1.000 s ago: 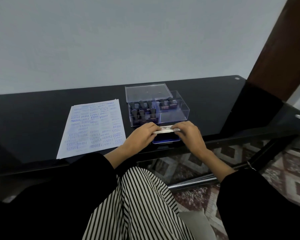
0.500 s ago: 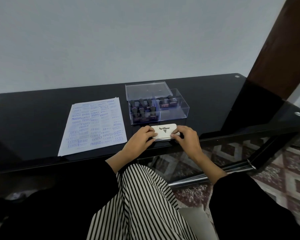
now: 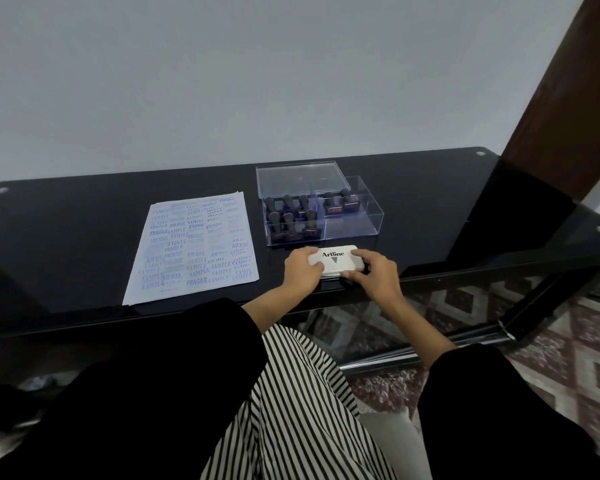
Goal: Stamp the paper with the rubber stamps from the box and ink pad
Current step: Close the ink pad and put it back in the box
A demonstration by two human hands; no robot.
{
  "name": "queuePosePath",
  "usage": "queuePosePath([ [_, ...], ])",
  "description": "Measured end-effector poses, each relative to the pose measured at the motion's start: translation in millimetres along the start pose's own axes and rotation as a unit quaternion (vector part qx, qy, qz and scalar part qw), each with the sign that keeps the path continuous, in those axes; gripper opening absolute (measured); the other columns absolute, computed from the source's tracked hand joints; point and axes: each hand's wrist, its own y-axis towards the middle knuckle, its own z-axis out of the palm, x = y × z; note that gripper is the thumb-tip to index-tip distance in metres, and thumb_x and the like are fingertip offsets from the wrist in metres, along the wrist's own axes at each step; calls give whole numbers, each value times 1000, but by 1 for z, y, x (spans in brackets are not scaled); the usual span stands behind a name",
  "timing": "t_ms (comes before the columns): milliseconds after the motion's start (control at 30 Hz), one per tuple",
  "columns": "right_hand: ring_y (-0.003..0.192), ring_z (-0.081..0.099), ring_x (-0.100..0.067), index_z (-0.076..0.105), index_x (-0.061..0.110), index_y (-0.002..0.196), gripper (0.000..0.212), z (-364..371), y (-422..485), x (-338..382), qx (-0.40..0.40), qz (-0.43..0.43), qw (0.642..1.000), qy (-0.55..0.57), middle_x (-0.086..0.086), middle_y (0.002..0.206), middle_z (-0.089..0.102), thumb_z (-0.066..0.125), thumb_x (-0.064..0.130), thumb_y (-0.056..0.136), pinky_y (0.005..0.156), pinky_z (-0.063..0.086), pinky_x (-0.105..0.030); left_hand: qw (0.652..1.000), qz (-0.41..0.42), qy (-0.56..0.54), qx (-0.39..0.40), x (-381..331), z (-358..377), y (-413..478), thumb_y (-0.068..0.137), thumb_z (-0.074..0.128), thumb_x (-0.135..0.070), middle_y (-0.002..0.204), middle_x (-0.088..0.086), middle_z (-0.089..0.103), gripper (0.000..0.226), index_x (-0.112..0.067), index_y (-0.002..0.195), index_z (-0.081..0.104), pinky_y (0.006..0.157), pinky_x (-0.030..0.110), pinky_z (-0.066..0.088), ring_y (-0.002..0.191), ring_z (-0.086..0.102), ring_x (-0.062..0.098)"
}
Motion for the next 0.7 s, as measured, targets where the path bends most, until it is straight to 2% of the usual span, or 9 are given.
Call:
queuePosePath([
  [167, 115, 55, -25, 57, 12, 127, 58, 0, -1, 3, -1, -4, 1000, -25, -9, 128, 58, 76, 5, 73, 95, 42, -31, 997, -60, -57, -6, -17, 6, 0, 93, 49, -4, 140, 15, 45, 45, -4, 138, 43, 104, 33, 40, 125, 47, 29],
  [300, 114, 55, -28, 63, 8, 118, 49, 4, -1, 0, -44, -2, 998, 40, -14, 123, 59, 75, -2, 71, 100, 44, -36, 995, -60, -72, -23, -19, 7, -2, 91, 50, -1, 140, 15, 46, 46, -4, 136, 45, 103, 31, 40, 124, 48, 28],
  [400, 115, 54, -29, 69, 8, 109, 42, 0, 2, -3, -73, -20, 994, 76, -14, 124, 59, 76, -3, 69, 101, 43, -43, 996, -40, -76, -34, -24, 4, -1, 89, 54, -1, 140, 14, 47, 47, -3, 135, 47, 106, 30, 37, 127, 46, 26],
  [500, 115, 54, -30, 70, 8, 108, 41, -11, 10, 2, -97, -35, 990, 95, -14, 126, 57, 77, -2, 68, 101, 44, -44, 997, -2, -64, -45, -34, 1, 2, 86, 62, -6, 136, 14, 49, 48, -2, 132, 50, 103, 27, 35, 126, 47, 25],
  [633, 115, 55, -29, 69, 3, 108, 41, -34, 27, 15, -122, -62, 986, 96, -17, 127, 57, 76, -2, 69, 101, 45, -39, 996, 65, -38, -38, -50, -1, 11, 78, 73, -13, 132, 15, 48, 56, -3, 129, 53, 99, 20, 29, 127, 42, 26],
  [700, 114, 56, -28, 68, 1, 109, 39, -44, 36, 20, -127, -70, 984, 100, -18, 127, 57, 75, -2, 71, 100, 45, -29, 995, 84, -35, -38, -59, -4, 18, 77, 74, -11, 137, 16, 45, 55, -4, 128, 55, 103, 20, 26, 133, 38, 26],
])
